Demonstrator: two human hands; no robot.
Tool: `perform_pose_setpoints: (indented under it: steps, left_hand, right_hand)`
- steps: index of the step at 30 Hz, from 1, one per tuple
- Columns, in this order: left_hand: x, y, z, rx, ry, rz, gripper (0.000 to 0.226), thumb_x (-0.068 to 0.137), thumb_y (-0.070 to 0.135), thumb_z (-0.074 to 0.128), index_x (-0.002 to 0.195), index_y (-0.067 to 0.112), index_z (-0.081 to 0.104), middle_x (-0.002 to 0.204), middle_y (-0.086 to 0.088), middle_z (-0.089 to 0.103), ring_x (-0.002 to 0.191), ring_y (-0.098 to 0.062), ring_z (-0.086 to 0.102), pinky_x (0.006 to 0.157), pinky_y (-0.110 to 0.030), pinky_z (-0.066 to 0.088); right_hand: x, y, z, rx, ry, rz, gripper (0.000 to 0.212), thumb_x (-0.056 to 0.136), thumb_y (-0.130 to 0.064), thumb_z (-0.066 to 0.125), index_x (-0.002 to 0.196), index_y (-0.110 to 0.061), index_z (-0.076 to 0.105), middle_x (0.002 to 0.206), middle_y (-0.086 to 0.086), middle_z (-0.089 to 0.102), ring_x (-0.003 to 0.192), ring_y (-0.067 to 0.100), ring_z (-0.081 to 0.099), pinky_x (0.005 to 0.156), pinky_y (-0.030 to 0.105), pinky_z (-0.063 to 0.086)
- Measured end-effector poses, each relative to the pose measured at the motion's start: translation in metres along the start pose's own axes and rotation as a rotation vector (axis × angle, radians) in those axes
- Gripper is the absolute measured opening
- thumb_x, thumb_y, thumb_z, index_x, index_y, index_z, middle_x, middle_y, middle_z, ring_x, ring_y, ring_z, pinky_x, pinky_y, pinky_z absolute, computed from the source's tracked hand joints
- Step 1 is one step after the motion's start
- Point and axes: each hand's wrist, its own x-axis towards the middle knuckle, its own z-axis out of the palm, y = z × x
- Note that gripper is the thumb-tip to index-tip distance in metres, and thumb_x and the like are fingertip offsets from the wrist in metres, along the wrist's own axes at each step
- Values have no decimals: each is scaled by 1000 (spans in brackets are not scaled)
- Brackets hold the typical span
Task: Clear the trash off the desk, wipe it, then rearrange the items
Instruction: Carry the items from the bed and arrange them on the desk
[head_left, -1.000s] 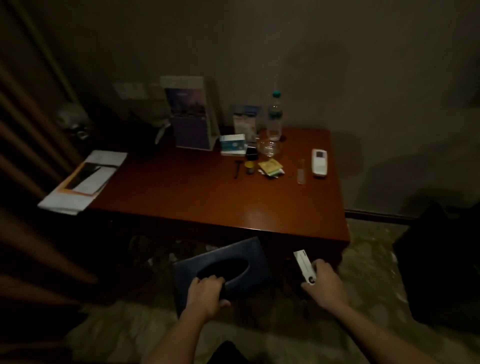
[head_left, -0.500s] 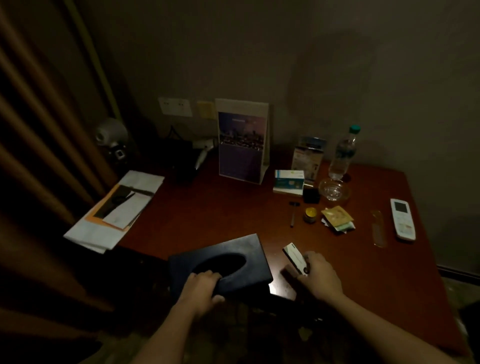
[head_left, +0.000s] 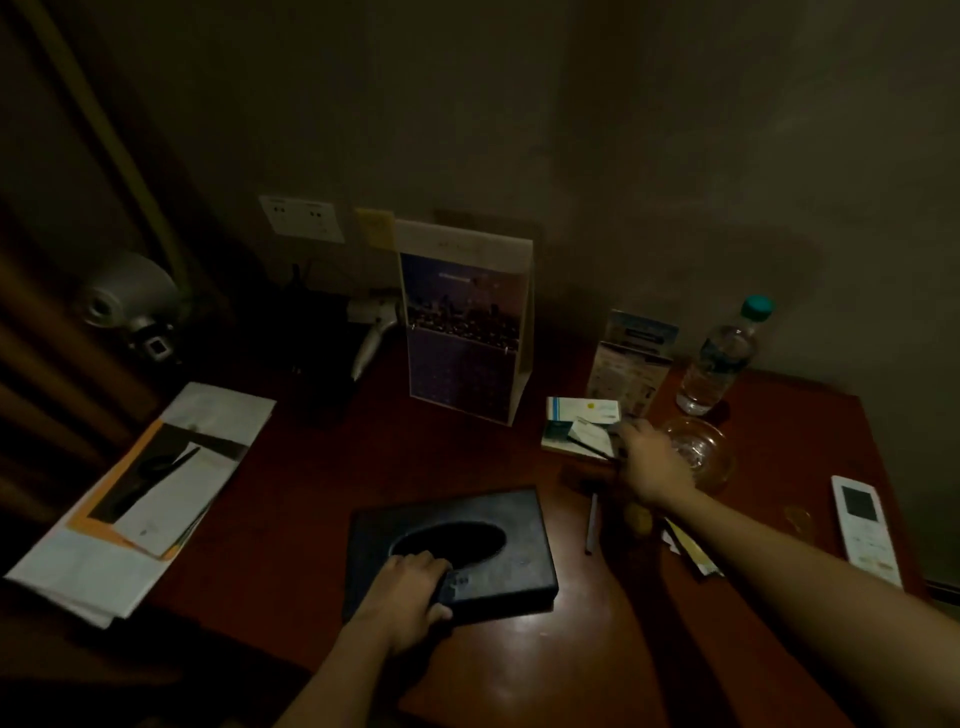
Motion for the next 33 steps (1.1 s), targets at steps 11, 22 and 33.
perform_pose_setpoints:
  steps: [11, 22, 33]
  left_hand:
    - [60, 3, -32, -138, -43, -37, 64, 94, 36, 57, 148, 14, 31, 147, -7, 36, 141, -26, 23, 119, -37, 3]
    - [45, 11, -32, -137, 5, -60, 58, 96, 31, 55, 146, 15, 32, 145, -8, 37, 137, -27, 26, 116, -35, 11]
    - [-1, 48, -29, -17, 72, 88, 55, 95, 33, 56, 143, 14, 37, 143, -10, 42, 131, -29, 39, 109, -34, 31]
  right_hand:
    - [80, -7, 5, -91, -8, -105, 55, 83, -13, 64, 134, -18, 42, 135, 6, 42, 121, 26, 43, 91, 41, 49]
    - [10, 1, 36, -13, 167, -120, 64, 79, -19, 69, 137, -13, 42, 136, 8, 46, 125, 24, 43, 102, 35, 39]
    - [-128, 35, 36, -29, 54, 95, 65, 84, -27, 65, 141, -22, 34, 146, 2, 37, 132, 21, 36, 107, 36, 34]
